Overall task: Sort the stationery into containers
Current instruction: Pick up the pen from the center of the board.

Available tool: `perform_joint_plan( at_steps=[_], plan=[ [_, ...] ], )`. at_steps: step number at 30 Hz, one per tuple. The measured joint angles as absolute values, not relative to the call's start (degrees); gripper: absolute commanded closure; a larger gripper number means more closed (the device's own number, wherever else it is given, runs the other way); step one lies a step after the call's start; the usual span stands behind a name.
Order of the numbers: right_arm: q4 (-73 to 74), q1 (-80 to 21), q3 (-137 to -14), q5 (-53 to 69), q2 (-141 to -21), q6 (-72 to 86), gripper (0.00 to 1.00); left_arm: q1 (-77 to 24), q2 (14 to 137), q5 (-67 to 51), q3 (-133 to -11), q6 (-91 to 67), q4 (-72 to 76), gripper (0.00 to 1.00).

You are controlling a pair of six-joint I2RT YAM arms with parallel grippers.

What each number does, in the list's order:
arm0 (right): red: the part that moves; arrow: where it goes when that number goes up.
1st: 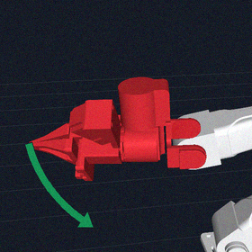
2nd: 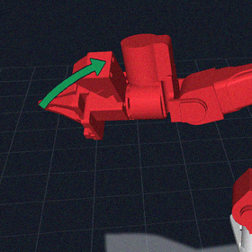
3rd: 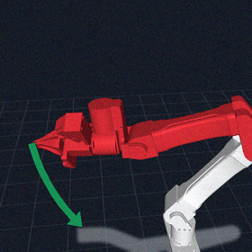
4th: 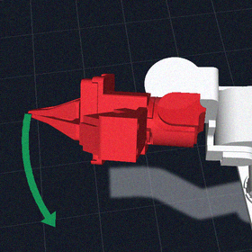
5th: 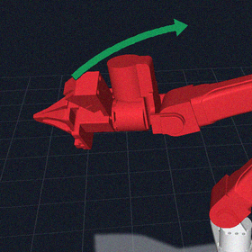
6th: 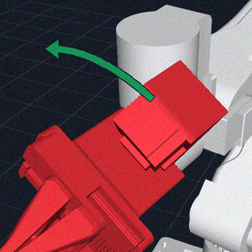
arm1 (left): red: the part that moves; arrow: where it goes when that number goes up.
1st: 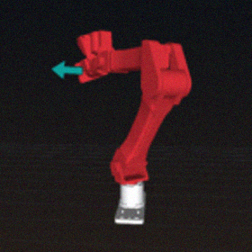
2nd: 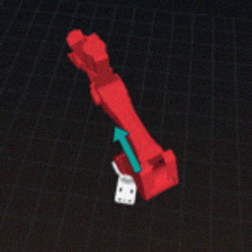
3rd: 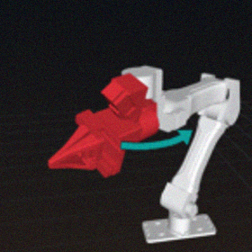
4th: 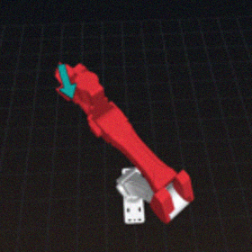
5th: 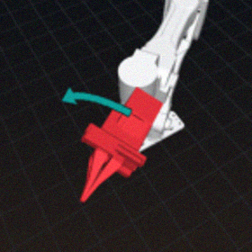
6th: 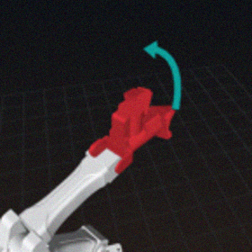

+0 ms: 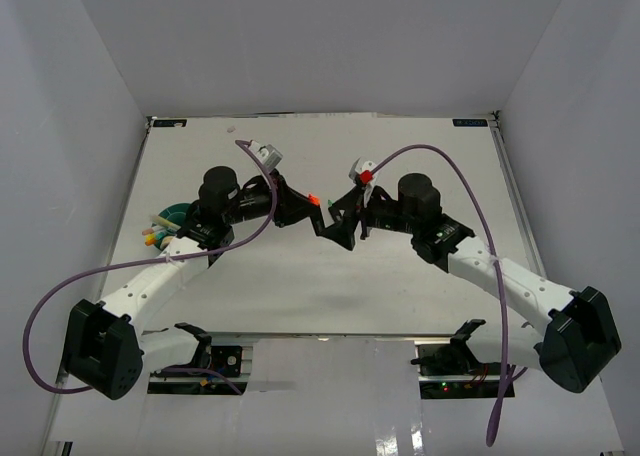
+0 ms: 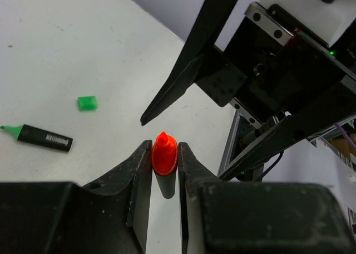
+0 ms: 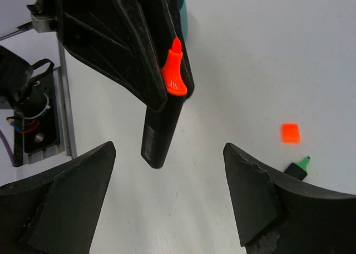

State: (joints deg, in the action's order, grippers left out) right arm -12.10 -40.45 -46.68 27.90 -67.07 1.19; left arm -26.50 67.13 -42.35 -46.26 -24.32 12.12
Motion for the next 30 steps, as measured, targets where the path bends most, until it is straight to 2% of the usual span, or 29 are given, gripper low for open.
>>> perform_joint_plan(
  at_steps=[7, 12, 23, 30],
  plan=[
    [-11.51, -40.47, -52.07, 35.31, -72.86, 0.89, 0.22, -26.5, 67.05, -46.76, -46.26, -24.12, 16.73, 0.99],
    [-9.98, -40.47, -53.49, 38.2, -74.67, 0.64, 0.38, -26.5, 67.05, -48.49, -46.26, -23.73, 18.48, 0.99],
    [-10.0, -40.47, -55.09, 41.67, -75.81, 0.62, 0.53, -26.5, 67.05, -51.48, -46.24, -24.88, 22.92, 0.99],
    [-9.96, -40.47, -55.09, 43.33, -76.18, 0.8, 0.68, -26.48, 67.05, -52.75, -46.24, -24.86, 23.35, 0.99]
  ],
)
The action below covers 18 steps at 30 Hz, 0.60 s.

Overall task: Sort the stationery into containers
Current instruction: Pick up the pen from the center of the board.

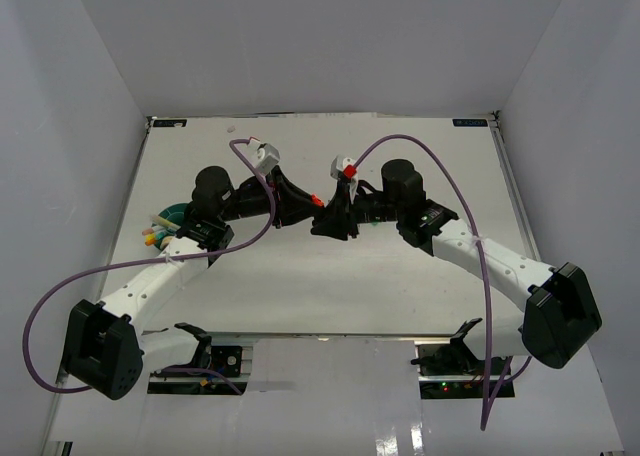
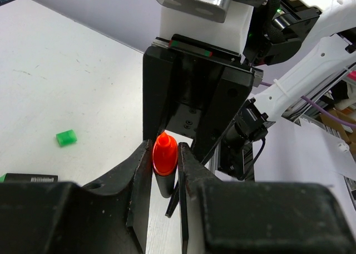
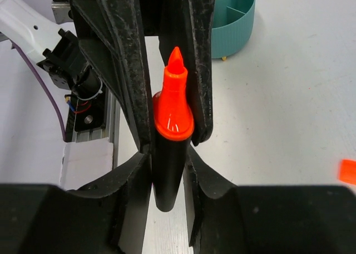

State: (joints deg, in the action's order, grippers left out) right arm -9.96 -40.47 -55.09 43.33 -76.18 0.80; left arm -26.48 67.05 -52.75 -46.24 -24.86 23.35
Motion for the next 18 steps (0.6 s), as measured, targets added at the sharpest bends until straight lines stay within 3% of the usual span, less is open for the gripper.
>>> perform_joint_plan(
  at_steps=[5, 7, 9, 10, 14, 17, 18],
  plan=[
    [-9.98, -40.45, -55.09, 44.88, -76.18, 1.23, 0.87, -26.46, 67.07, -54.15, -46.11, -24.64, 24.56, 0.94],
    [-9.91, -40.45, -55.09, 45.25, -76.18, 1.34, 0.92, -26.46, 67.07, -54.43, -45.76, -24.64, 25.15, 0.76],
    [-9.65, -40.45, -55.09, 45.17, -76.18, 1.28, 0.92, -26.41, 67.07, -54.41, -45.56, -24.58, 25.28, 0.62],
    [-9.54, -40.34, -55.07, 45.15, -76.18, 1.15, 0.92, -26.44, 67.07, -54.3, -45.56, -24.6, 25.23, 0.47],
    [-9.87, -39.29, -54.06, 43.86, -75.72, 0.99, 0.92, -26.44, 67.05, -52.66, -45.41, -24.45, 23.05, 0.15],
    [-10.24, -37.12, -51.57, 42.28, -74.61, 1.02, 0.92, -26.44, 66.67, -49.52, -45.34, -24.21, 20.53, 0.02],
    [-10.22, -36.29, -50.46, 41.67, -74.11, 1.02, 0.92, -26.44, 66.35, -48.29, -45.34, -24.12, 19.55, 0.02]
  ],
)
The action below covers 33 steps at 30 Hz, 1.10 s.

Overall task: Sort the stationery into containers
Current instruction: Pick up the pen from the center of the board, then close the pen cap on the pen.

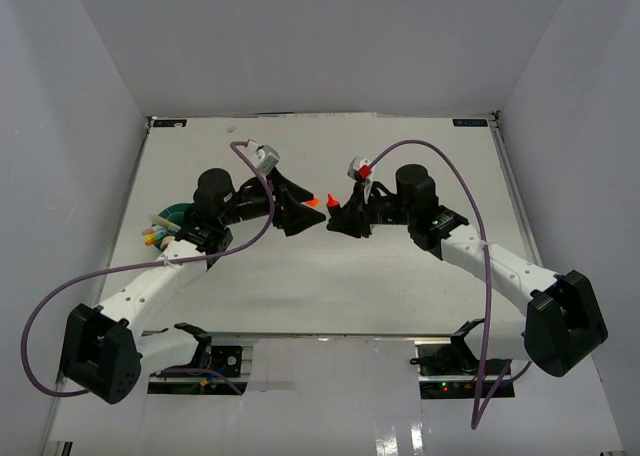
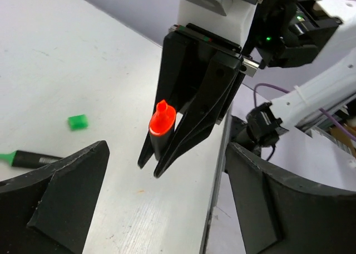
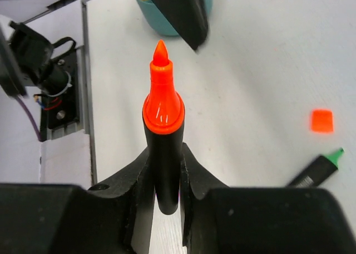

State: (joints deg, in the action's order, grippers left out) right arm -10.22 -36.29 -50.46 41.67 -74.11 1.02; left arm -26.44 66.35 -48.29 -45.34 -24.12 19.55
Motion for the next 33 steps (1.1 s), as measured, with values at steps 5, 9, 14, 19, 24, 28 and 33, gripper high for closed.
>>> perform_joint_plan(
  at_steps=[5, 9, 14, 19, 24, 28, 33],
  plan=[
    [-9.8, -32.47, -46.28, 37.63, -71.48, 1.37, 0.92, -26.44, 63.7, -39.27, -44.8, -23.99, 14.59, 0.02],
    [-9.26, -30.28, -44.29, 32.32, -68.86, 2.22, 0.92, -26.46, 63.51, -29.43, -44.73, -25.45, 9.78, 0.02],
    [-7.46, -28.88, -43.2, 24.64, -66.43, 3.01, 0.92, -26.46, 70.13, -15.35, -48.99, -31.97, 0.93, 0.02],
    [-5.98, -28.82, -42.83, 21.1, -65.82, 3.49, 0.92, -26.5, 85.32, -6.0, -61.78, -38.63, -9.56, 0.02],
    [-5.3, -28.82, -41.19, 20.86, -65.06, 4.03, 0.92, -27.16, 98.1, -0.01, -71.48, -43.51, -17.28, 0.02],
    [-4.89, -28.82, -40.62, 20.91, -64.82, 4.01, 0.92, -27.42, 107.15, 2.02, -79.55, -47.81, -23.97, 0.11],
    [-4.47, -28.82, -40.27, 20.93, -64.07, 3.97, 0.92, -27.92, 117.12, 4.1, -90.54, -51.59, -31.31, 0.2]
  ],
)
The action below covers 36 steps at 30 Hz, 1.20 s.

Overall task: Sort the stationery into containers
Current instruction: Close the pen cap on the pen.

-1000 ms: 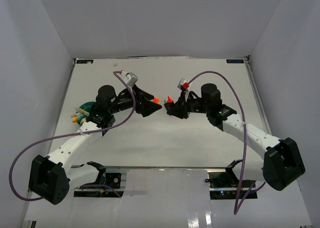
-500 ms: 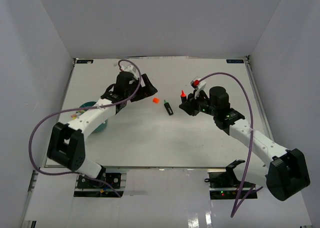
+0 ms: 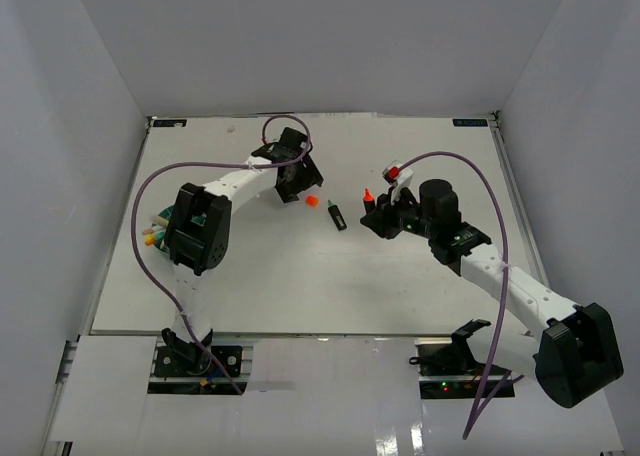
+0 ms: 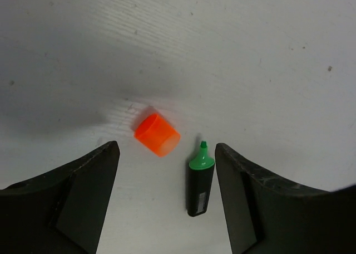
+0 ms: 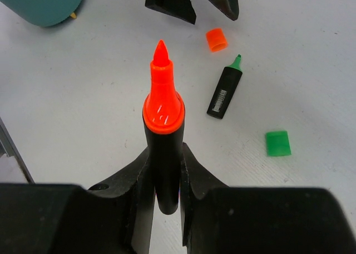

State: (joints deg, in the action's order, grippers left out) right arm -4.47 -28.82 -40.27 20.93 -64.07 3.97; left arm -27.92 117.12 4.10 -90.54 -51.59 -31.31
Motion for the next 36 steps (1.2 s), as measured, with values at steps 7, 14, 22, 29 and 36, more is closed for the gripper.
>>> perform_joint_plan(
  at_steps=[7, 14, 22, 29, 36],
  plan=[
    [-4.43, -28.82, -38.15, 20.64, -61.78, 3.84, 0.92, -28.34, 126.26, 5.13, -102.61, -54.11, -39.18, 0.25],
    [-4.51, -28.82, -37.71, 20.05, -61.47, 3.62, 0.92, -28.36, 128.53, 5.19, -104.42, -55.24, -44.49, 0.26],
    [-4.8, -28.82, -37.56, 19.9, -60.82, 3.62, 0.92, -28.36, 130.43, 5.17, -107.87, -55.57, -48.95, 0.31],
    [-4.97, -28.73, -36.6, 19.07, -58.72, 3.25, 0.92, -28.36, 134.13, 5.17, -114.17, -55.55, -54.46, 0.45],
    [-4.93, -28.6, -36.51, 18.15, -57.69, 2.9, 0.92, -28.36, 134.45, 5.67, -114.65, -55.09, -58.22, 0.56]
  ],
)
